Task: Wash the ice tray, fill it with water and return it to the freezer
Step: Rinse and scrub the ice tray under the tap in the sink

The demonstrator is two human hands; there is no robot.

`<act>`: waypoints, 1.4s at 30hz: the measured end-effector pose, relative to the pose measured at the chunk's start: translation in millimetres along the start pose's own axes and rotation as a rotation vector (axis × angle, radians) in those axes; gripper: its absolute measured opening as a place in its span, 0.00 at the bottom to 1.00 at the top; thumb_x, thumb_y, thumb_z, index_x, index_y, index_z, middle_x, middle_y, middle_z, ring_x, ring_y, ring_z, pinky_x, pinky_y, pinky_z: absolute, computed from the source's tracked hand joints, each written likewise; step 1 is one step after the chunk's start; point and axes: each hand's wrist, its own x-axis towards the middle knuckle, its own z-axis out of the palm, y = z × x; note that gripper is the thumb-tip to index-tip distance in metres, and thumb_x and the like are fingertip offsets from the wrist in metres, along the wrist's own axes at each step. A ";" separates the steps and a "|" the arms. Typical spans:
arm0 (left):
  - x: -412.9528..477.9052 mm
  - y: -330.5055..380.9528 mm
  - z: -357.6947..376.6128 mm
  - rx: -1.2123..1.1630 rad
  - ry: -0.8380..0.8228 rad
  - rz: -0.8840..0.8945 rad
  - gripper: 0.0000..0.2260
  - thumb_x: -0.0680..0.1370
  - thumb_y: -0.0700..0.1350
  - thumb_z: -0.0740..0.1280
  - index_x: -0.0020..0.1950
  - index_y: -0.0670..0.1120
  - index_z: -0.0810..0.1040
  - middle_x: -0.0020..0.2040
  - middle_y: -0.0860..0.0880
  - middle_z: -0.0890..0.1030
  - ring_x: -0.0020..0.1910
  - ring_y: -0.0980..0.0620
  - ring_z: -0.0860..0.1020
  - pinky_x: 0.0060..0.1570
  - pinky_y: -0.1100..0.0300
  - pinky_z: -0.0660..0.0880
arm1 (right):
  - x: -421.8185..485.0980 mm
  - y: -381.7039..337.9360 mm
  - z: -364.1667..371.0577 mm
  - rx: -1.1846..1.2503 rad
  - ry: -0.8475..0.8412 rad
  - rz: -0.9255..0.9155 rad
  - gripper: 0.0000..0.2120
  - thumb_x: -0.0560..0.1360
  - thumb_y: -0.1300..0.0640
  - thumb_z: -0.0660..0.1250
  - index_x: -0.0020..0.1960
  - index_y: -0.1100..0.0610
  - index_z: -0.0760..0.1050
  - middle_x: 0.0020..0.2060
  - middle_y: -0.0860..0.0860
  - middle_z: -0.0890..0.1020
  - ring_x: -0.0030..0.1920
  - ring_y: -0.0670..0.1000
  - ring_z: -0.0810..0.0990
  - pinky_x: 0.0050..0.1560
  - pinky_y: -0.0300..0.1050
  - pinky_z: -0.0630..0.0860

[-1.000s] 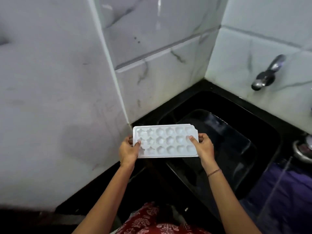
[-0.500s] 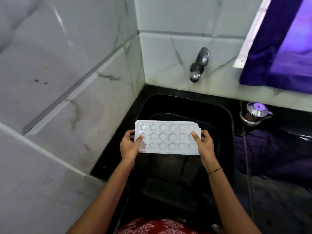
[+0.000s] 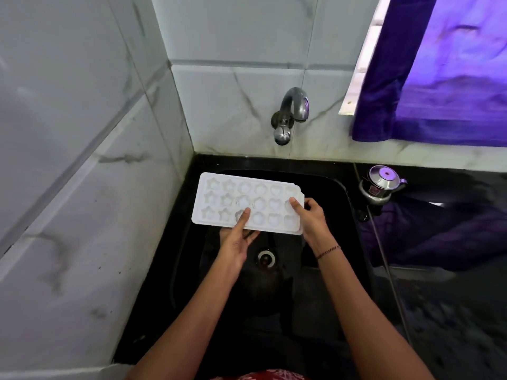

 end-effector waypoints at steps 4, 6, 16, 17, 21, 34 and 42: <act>21.3 7.7 5.1 -0.062 0.056 0.008 0.19 0.73 0.37 0.71 0.62 0.47 0.73 0.59 0.45 0.79 0.55 0.46 0.79 0.42 0.52 0.79 | 30.6 -24.1 14.6 -0.226 -0.070 0.047 0.18 0.77 0.45 0.63 0.56 0.61 0.73 0.52 0.55 0.80 0.49 0.53 0.79 0.49 0.48 0.77; 30.5 10.8 6.1 -0.066 0.071 0.007 0.20 0.72 0.37 0.71 0.63 0.46 0.73 0.59 0.45 0.79 0.55 0.46 0.79 0.42 0.52 0.79 | 54.6 -42.9 25.9 -0.328 -0.046 0.023 0.25 0.78 0.41 0.59 0.61 0.61 0.69 0.55 0.53 0.77 0.54 0.53 0.76 0.52 0.46 0.73; 57.9 15.7 15.1 -0.092 0.051 -0.006 0.14 0.73 0.37 0.71 0.53 0.52 0.76 0.51 0.50 0.82 0.50 0.49 0.81 0.45 0.50 0.80 | 145.5 -117.1 93.9 0.007 -0.079 0.005 0.15 0.80 0.47 0.58 0.57 0.58 0.64 0.48 0.53 0.69 0.46 0.50 0.74 0.53 0.48 0.78; 59.7 15.8 16.2 -0.090 0.051 -0.008 0.14 0.73 0.37 0.71 0.53 0.52 0.76 0.50 0.50 0.82 0.48 0.50 0.82 0.45 0.51 0.80 | 146.9 -118.1 95.6 0.023 -0.091 -0.001 0.16 0.81 0.49 0.56 0.61 0.59 0.67 0.43 0.52 0.70 0.42 0.48 0.72 0.49 0.44 0.78; 62.9 13.3 21.3 -0.092 0.056 -0.024 0.16 0.72 0.37 0.71 0.57 0.48 0.75 0.50 0.50 0.82 0.47 0.51 0.82 0.39 0.55 0.82 | 150.7 -115.3 97.0 -0.038 -0.081 -0.034 0.12 0.82 0.51 0.55 0.46 0.57 0.70 0.33 0.50 0.67 0.33 0.45 0.67 0.35 0.35 0.74; 56.2 11.2 29.6 -0.112 0.098 -0.035 0.17 0.71 0.37 0.72 0.59 0.46 0.75 0.51 0.48 0.82 0.48 0.50 0.82 0.39 0.55 0.82 | 143.1 -119.3 114.6 -0.436 0.178 -0.121 0.21 0.80 0.50 0.58 0.64 0.66 0.67 0.63 0.65 0.71 0.62 0.62 0.72 0.64 0.57 0.70; 49.0 3.5 25.2 -0.087 0.091 -0.036 0.16 0.72 0.38 0.72 0.58 0.46 0.76 0.51 0.48 0.83 0.48 0.50 0.82 0.42 0.53 0.82 | 100.8 -103.6 81.4 -0.617 0.120 -0.205 0.28 0.80 0.46 0.57 0.74 0.61 0.56 0.68 0.60 0.65 0.68 0.61 0.65 0.66 0.58 0.64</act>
